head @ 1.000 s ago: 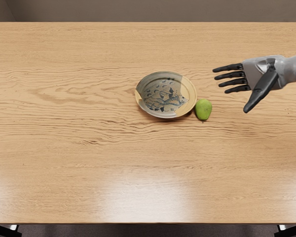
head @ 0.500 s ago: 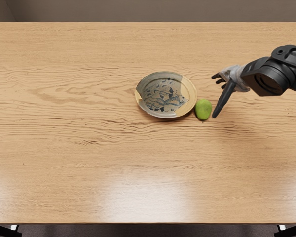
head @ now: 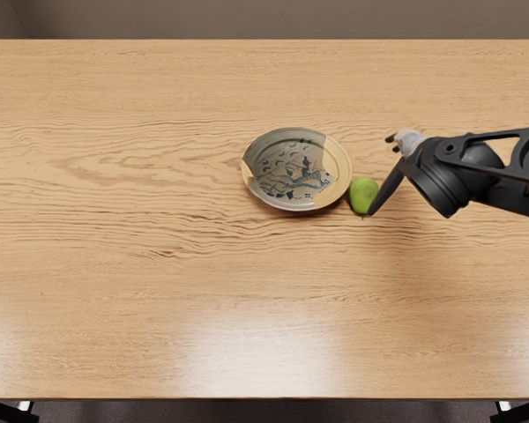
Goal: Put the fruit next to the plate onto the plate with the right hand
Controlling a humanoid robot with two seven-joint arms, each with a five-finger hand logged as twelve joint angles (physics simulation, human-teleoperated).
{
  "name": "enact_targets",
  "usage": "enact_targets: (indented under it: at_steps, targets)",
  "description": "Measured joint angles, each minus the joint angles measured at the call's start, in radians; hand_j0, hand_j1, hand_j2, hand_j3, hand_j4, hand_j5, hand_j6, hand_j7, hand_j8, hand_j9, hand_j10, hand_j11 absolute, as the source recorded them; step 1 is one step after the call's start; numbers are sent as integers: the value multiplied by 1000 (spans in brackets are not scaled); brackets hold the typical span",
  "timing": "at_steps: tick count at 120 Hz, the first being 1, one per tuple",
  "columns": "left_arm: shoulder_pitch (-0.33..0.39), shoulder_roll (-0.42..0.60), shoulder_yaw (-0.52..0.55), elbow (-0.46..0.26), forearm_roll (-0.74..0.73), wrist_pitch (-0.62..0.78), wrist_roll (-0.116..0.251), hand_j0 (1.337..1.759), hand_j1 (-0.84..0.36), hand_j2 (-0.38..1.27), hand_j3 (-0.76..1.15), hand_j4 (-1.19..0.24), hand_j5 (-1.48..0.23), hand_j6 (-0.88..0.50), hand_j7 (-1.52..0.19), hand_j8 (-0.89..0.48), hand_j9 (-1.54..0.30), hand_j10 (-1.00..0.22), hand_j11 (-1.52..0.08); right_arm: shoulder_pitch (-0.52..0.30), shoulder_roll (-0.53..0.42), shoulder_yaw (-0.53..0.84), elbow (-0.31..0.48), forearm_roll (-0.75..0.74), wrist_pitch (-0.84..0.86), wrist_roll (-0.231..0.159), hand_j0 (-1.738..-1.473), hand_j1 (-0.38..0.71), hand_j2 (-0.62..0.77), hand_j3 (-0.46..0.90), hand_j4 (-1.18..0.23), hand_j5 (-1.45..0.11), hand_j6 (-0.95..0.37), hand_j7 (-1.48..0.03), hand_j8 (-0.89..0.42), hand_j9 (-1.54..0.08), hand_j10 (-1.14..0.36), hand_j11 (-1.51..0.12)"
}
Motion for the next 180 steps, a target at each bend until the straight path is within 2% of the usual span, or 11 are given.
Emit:
enact_targets:
  at_steps: [47, 66, 80, 120, 143, 166, 180]
  targets:
    - [0, 0, 0, 0, 0, 0, 0, 1658, 349, 0, 0, 0, 0, 0, 0, 0, 0, 0, 0, -77, 116, 5, -124, -36, -15, 0, -1658, -171, -29, 0, -149, -194, -150, -193, -150, -194, -150, -193]
    - [0, 0, 0, 0, 0, 0, 0, 1658, 349, 0, 0, 0, 0, 0, 0, 0, 0, 0, 0, -110, 189, 23, -221, -43, -15, 0, -1658, -146, -33, 0, -171, -221, -171, -221, -171, -221, -171, -221]
    - [0, 0, 0, 0, 0, 0, 0, 1658, 349, 0, 0, 0, 0, 0, 0, 0, 0, 0, 0, -120, 212, 27, -253, -45, -15, 0, -1658, -107, -39, 0, -203, -263, -204, -263, -203, -263, -203, -263]
    - [0, 0, 0, 0, 0, 0, 0, 1658, 349, 0, 0, 0, 0, 0, 0, 0, 0, 0, 0, -121, 216, 26, -262, -40, -15, 0, -1658, -31, -52, 0, -266, -345, -267, -345, -267, -345, -266, -345]
    - [0, 0, 0, 0, 0, 0, 0, 1658, 349, 0, 0, 0, 0, 0, 0, 0, 0, 0, 0, -116, 180, 20, -221, -37, -15, 0, -1658, -17, -54, 0, -277, -360, -278, -360, -278, -360, -278, -360]
    - [0, 0, 0, 0, 0, 0, 0, 1658, 349, 0, 0, 0, 0, 0, 0, 0, 0, 0, 0, -117, 187, 19, -205, -36, -15, 0, -1658, -11, -55, 0, -282, -367, -283, -366, -283, -366, -282, -366]
    - [0, 0, 0, 0, 0, 0, 0, 1658, 349, 0, 0, 0, 0, 0, 0, 0, 0, 0, 0, -118, 186, 19, -206, -37, -15, 0, -1658, 170, -86, 0, -433, -562, -433, -563, -390, -563, -433, -563]
